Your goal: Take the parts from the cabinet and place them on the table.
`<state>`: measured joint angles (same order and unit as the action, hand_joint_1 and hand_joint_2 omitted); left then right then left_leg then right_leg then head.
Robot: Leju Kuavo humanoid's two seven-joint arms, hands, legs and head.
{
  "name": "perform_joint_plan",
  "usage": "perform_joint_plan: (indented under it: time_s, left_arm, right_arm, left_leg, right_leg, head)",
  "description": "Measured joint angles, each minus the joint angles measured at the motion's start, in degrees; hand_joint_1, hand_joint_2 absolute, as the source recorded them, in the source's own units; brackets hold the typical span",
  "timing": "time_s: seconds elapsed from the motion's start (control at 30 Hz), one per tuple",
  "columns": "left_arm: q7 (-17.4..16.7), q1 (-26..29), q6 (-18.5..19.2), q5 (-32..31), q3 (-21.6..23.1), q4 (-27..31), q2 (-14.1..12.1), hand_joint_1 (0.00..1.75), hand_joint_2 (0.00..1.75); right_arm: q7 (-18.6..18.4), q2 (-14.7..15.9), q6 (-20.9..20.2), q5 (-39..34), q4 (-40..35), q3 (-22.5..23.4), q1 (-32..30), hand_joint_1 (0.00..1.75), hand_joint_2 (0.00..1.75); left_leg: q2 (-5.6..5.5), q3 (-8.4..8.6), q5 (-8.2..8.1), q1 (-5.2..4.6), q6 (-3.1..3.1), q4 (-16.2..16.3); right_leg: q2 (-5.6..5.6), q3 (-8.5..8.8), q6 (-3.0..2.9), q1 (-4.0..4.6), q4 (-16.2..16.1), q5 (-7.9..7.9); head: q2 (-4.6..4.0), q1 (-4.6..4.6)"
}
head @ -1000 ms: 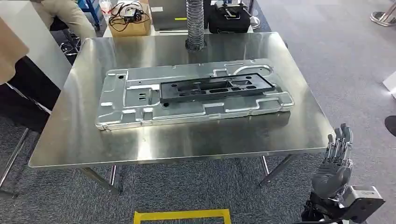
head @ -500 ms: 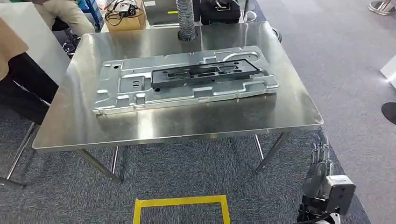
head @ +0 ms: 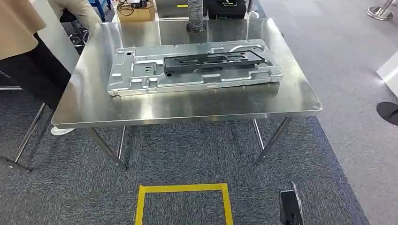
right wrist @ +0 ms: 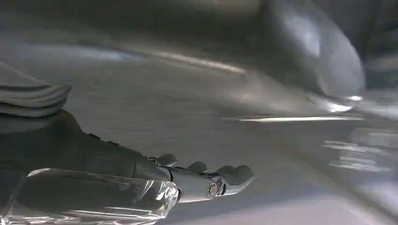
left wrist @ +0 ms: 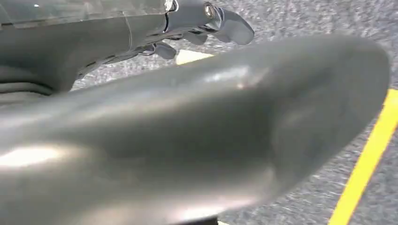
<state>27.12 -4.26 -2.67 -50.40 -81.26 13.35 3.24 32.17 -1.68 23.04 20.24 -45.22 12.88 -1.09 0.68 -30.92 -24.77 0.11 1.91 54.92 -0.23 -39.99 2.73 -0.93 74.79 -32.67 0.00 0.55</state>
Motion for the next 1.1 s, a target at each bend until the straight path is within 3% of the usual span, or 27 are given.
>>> perform_joint_plan:
  time_s: [0.07, 0.1, 0.13, 0.17, 0.2, 0.27, 0.3, 0.33, 0.37, 0.43, 0.47, 0.5, 0.53, 0.57, 0.6, 0.63, 0.67, 0.7, 0.77, 0.8, 0.83, 0.9, 0.93, 0.97, 1.0, 1.03, 1.1]
  left_arm:
    - [0.1, 0.1, 0.0, -0.1, 0.0, 0.0, 0.2, 0.0, 0.0]
    - [0.2, 0.2, 0.0, -0.2, 0.0, 0.0, 0.2, 0.0, 0.0]
    - [0.3, 0.3, 0.0, -0.2, 0.0, 0.0, 0.2, 0.0, 0.0]
    - [0.4, 0.3, 0.0, -0.3, 0.0, 0.0, 0.2, 0.0, 0.0]
    - [0.4, 0.3, 0.0, -0.6, 0.0, 0.0, 0.2, 0.0, 0.0]
    - [0.5, 0.3, 0.3, -0.7, 0.0, 0.0, 0.2, 0.0, 0.0]
    - [0.6, 0.5, 0.4, -0.8, 0.0, 0.0, 0.2, 0.0, 0.0]
    - [0.7, 0.6, 0.6, -1.2, 0.1, 0.0, 0.2, 0.0, 0.0]
    - [0.7, 0.8, 0.9, -1.3, 0.1, 0.0, 0.2, 0.0, 0.0]
    - [0.7, 0.7, 1.1, -1.8, 0.2, 0.0, 0.2, 0.0, 0.0]
    - [0.7, 0.7, 1.1, -1.8, 0.2, 0.0, 0.1, 0.0, 0.0]
    - [0.7, 0.7, 1.1, -1.9, 0.2, 0.0, 0.1, 0.0, 0.0]
    - [0.7, 0.7, 1.1, -1.9, 0.3, 0.0, 0.0, 0.0, 0.0]
    - [0.7, 0.7, 1.1, -2.0, 0.3, 0.0, 0.0, 0.0, 0.0]
    - [0.7, 0.7, 1.1, -2.0, 0.4, 0.0, 0.0, 0.0, 0.0]
    - [0.7, 0.6, 1.1, -2.2, 0.5, 0.0, 0.0, 0.0, 0.0]
    - [0.7, 0.4, 1.1, -2.2, 0.6, 0.0, -0.3, 0.0, 0.0]
    - [0.7, 0.1, 1.1, -2.3, 0.7, 0.0, -0.3, 0.0, 0.0]
    - [0.7, 0.1, 1.0, -2.3, 0.8, 0.0, -0.3, 0.0, 0.0]
    - [0.7, 0.3, 1.0, -2.3, 0.8, 0.0, -0.3, 0.0, 0.0]
    - [0.7, 0.3, 1.0, -2.3, 0.8, 0.0, -0.2, 0.0, 0.0]
    - [0.6, 0.2, 1.0, -2.2, 0.9, 0.0, -0.2, 0.0, 0.0]
    - [0.6, 0.2, 0.9, -2.1, 0.9, 0.0, -0.2, 0.0, 0.0]
    - [0.6, 0.3, 0.9, -2.1, 0.9, 0.0, -0.2, 0.0, 0.0]
    - [0.6, 0.3, 0.9, -2.1, 0.9, 0.0, -0.2, 0.0, 0.0]
    - [0.6, 0.3, 0.9, -2.0, 0.9, 0.0, -0.2, 0.0, 0.0]
    - [0.6, 0.3, 0.9, -2.0, 0.9, 0.0, -0.2, 0.0, 0.0]
  right_arm:
    - [-1.2, 0.1, 1.3, 1.4, 9.2, 1.4, 0.4, 0.0, 0.0]
    - [-3.0, 0.2, 1.7, 2.2, 12.8, 1.7, 0.7, 0.0, 0.0]
    - [-4.8, 0.3, 1.9, 2.9, 16.0, 1.8, 0.9, 0.0, 0.0]
    - [-6.7, 0.4, 1.9, 3.5, 18.4, 1.9, 1.0, 0.0, 0.0]
    - [-10.3, 0.5, 1.6, 4.3, 21.2, 2.0, 1.1, 0.0, 0.0]
    - [-17.2, 0.8, 0.6, 5.5, 25.2, 2.0, 1.1, 0.0, 0.0]
    - [-20.5, 0.8, -0.6, 6.1, 27.0, 2.0, 1.1, 0.0, 0.0]
    - [-23.1, 0.8, -1.8, 6.5, 28.2, 1.9, 1.2, 0.0, 0.0]
    - [-26.2, 0.9, -3.3, 7.1, 29.1, 1.8, 1.2, 0.0, 0.0]
    - [-31.3, 1.0, -5.8, 8.0, 30.6, 1.4, 1.2, 0.0, 0.0]
    - [-32.5, 1.1, -6.7, 8.3, 31.3, 1.1, 1.2, 0.0, 0.0]
    - [-33.3, 1.1, -7.3, 8.5, 31.8, 0.9, 1.2, 0.0, 0.0]
    - [-33.8, 1.1, -7.7, 8.7, 32.3, 0.7, 1.2, 0.0, 0.0]
    - [-33.9, 1.1, -7.8, 8.9, 32.5, 0.5, 1.2, 0.0, 0.0]
    - [-34.1, 1.1, -7.9, 9.0, 32.7, 0.4, 1.3, 0.0, 0.0]
    - [-34.1, 1.1, -8.1, 9.2, 32.9, 0.3, 1.4, 0.0, 0.0]
    - [-34.1, 1.0, -8.2, 9.3, 33.0, 0.1, 1.5, 0.0, 0.0]
    - [-33.8, 1.0, -8.2, 9.4, 33.1, -0.1, 1.6, 0.0, 0.0]
    - [-33.3, 1.0, -8.2, 9.5, 33.3, -0.3, 1.8, 0.0, 0.0]
    - [-33.0, 1.0, -8.2, 9.6, 33.4, -0.4, 1.7, 0.0, 0.0]
    - [-32.6, 1.1, -8.4, 9.6, 33.6, -0.5, 1.8, 0.0, 0.0]
    - [-32.0, 1.1, -8.9, 9.8, 33.7, -0.7, 1.9, 0.0, 0.0]
    - [-31.8, 1.0, -8.9, 9.8, 33.7, -0.8, 1.9, 0.0, 0.0]
    - [-31.5, 1.0, -8.9, 9.8, 33.9, -0.8, 1.9, 0.0, 0.0]
    - [-31.5, 1.0, -8.9, 9.8, 33.9, -0.8, 1.9, 0.0, 0.0]
    - [-31.5, 1.0, -8.9, 9.8, 33.9, -0.8, 2.0, 0.0, 0.0]
    - [-31.5, 1.0, -9.0, 9.8, 33.9, -0.9, 2.0, 0.0, 0.0]
  left_leg:
    - [-0.07, -2.25, 0.94, 0.04, -0.29, 0.9]
    - [-0.12, -3.22, 1.31, 0.05, -0.58, 1.4]
    - [-0.14, -3.78, 1.63, 0.02, -0.93, 2.0]
    - [-0.12, -4.47, 1.75, -0.24, -1.21, 2.6]
    - [-0.01, -4.5, 2.24, -0.24, -1.73, 2.7]
    - [0.01, -4.58, 3.11, -0.05, -2.45, 2.5]
    - [-0.06, -4.85, 3.11, 0.13, -2.85, 2.7]
    - [-0.13, -5.46, 0.8, 0.31, -3.1, 3.8]
    - [-0.15, -6.33, -2.88, 0.37, -3.31, 6.4]
    - [-0.16, -8.44, -9.88, 0.45, -3.69, 15.4]
    - [-0.16, -8.88, -11.05, 0.46, -3.76, 18.9]
    - [-0.16, -8.43, -10.26, 0.45, -3.73, 20.8]
    - [-0.16, -6.99, -8.19, 0.44, -3.59, 20.3]
    - [-0.17, -4.4, -5.7, 0.42, -3.38, 17.8]
    - [-0.18, -0.61, -4.0, 0.39, -3.02, 13.1]
    - [-0.2, 3.34, -4.42, 0.23, -2.55, 7.9]
    - [-0.2, 7.06, -6.65, -0.09, -2.03, 2.3]
    - [-0.18, 8.06, -7.68, -0.08, -1.85, -0.3]
    - [-0.23, 7.21, -7.09, -0.51, -1.16, 0.1]
    - [-0.19, 6.89, -6.15, -0.17, -0.74, -0.4]
    - [0.24, 6.29, -5.28, 0.05, -0.46, -0.6]
    - [0.25, 4.42, -3.92, 0.02, 0.41, -0.5]
    - [0.24, 3.53, -3.25, -0.07, 0.47, -0.4]
    - [0.24, 2.52, -2.53, -0.14, 0.44, -0.3]
    - [0.25, 1.47, -1.91, -0.14, 0.34, 0.0]
    - [0.26, 0.25, -1.29, -0.12, 0.19, 0.4]
    - [0.29, -1.96, -0.32, -0.04, -0.18, 1.4]
  right_leg:
    - [0.0, 4.38, 0.06, -0.31, -3.9, 4.45]
    - [-0.01, 8.06, -0.01, -0.42, -8.8, 5.19]
    - [-0.01, 12.11, -0.11, -0.5, -14.1, 3.76]
    - [0.03, 14.76, -0.45, -0.09, -18.9, 1.73]
    - [0.08, 14.55, -1.22, 0.09, -19.1, 1.37]
    - [0.09, 14.17, -2.03, 0.41, -18.9, 1.92]
    - [-0.14, 13.66, -2.69, 0.11, -19.2, 2.71]
    - [-0.38, 13.06, -3.22, 0.1, -19.2, 3.31]
    - [-0.37, 12.33, -3.62, 0.15, -19.2, 3.92]
    - [-0.36, 10.45, -3.84, 0.48, -19.2, 5.35]
    - [-0.38, 9.54, -3.87, 0.61, -19.1, 6.0]
    - [-0.38, 8.53, -3.83, 0.72, -18.9, 6.67]
    - [-0.38, 7.59, -3.75, 0.77, -18.7, 7.26]
    - [-0.38, 6.65, -3.65, 0.81, -18.4, 7.82]
    - [-0.36, 5.75, -3.51, 0.84, -18.1, 8.31]
    - [-0.34, 5.21, -3.39, 0.86, -17.8, 8.76]
    - [-0.3, 4.85, -3.04, 1.11, -17.5, 9.12]
    - [-0.42, 4.72, -2.68, 1.07, -17.4, 9.6]
    - [-0.52, 4.55, -2.02, 0.73, -17.8, 10.87]
    - [-0.46, 4.35, -1.58, 0.99, -18.0, 11.44]
    - [-0.1, 3.93, -1.36, 0.57, -17.3, 10.1]
    - [-0.03, 2.04, -0.91, 0.34, -11.1, 2.26]
    - [-0.02, 1.1, -0.68, 0.21, -6.8, -0.82]
    - [-0.02, 0.41, -0.44, 0.13, -2.6, -2.57]
    - [-0.01, 0.39, -0.27, 0.11, -0.1, -2.2]
    - [-0.02, 1.15, -0.19, 0.04, 0.7, -0.53]
    - [-0.02, 5.66, -0.18, -0.23, -4.0, 3.79]
  head:
    - [0.0, 0.0]
    - [0.0, 0.0]
    - [0.02, 0.0]
    - [0.0, 0.04]
    - [0.02, -0.33]
    - [0.0, -0.24]
    - [0.0, -0.15]
    - [0.02, -0.2]
    - [0.0, -0.54]
    - [0.0, -0.74]
    - [0.0, -0.74]
    - [0.0, -0.79]
    - [0.0, -0.74]
    - [0.0, -0.77]
    - [0.0, -0.77]
    - [0.0, -0.77]
    - [0.02, -0.76]
    - [0.0, -0.68]
    - [0.02, -0.74]
    - [0.0, -0.66]
    - [0.0, -0.81]
    - [0.02, -0.39]
    - [0.0, -0.42]
    - [0.02, -0.48]
    - [0.0, -0.42]
    - [0.0, -0.41]
    - [0.0, -0.44]
